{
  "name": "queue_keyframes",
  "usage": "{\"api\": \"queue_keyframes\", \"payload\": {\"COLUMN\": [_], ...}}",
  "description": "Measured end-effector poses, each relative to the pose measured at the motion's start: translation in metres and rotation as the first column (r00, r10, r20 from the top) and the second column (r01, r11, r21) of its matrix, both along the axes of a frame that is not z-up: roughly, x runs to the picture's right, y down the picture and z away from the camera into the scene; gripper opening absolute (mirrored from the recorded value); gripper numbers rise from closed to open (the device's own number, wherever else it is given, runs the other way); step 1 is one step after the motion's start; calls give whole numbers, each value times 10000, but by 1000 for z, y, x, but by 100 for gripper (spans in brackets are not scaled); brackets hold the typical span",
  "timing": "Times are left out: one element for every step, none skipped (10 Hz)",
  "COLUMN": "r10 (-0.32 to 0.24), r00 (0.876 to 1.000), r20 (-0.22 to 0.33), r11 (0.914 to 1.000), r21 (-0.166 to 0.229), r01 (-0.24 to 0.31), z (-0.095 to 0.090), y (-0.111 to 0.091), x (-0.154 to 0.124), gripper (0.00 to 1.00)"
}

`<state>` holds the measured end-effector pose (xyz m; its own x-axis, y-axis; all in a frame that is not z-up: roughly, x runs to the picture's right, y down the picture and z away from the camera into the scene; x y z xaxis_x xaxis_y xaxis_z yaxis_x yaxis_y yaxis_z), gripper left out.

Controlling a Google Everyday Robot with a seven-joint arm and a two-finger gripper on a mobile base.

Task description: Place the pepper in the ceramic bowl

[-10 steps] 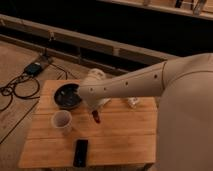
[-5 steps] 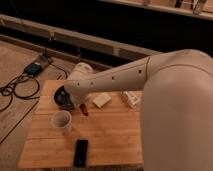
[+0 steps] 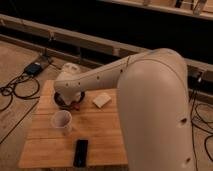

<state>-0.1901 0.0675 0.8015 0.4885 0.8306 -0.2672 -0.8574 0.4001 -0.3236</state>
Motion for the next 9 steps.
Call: {"api": "queue_keyframes", "payload": {"r10": [-177, -301, -390, -462, -481, -464, -400, -355, -301], "r00": [9998, 9995, 9992, 9989, 9988, 9989, 9991, 9992, 9993], "r20": [90, 126, 122, 106, 36, -60, -158, -204, -222], "r11": [9996, 9979, 9958, 9920, 9880, 9826, 9774, 9747, 9734], "r21": [226, 570, 835, 1181, 1472, 1800, 2072, 2199, 2265], "r01": [175, 293, 378, 446, 470, 468, 424, 391, 344], "z": [5, 11, 14, 18, 21, 24, 27, 29, 30], "y": [-3, -8, -12, -17, -22, -26, -28, -28, -27], "x": [-5, -9, -12, -16, -16, -17, -18, -20, -21], "gripper": [0, 0, 0, 0, 0, 0, 0, 0, 0]}}
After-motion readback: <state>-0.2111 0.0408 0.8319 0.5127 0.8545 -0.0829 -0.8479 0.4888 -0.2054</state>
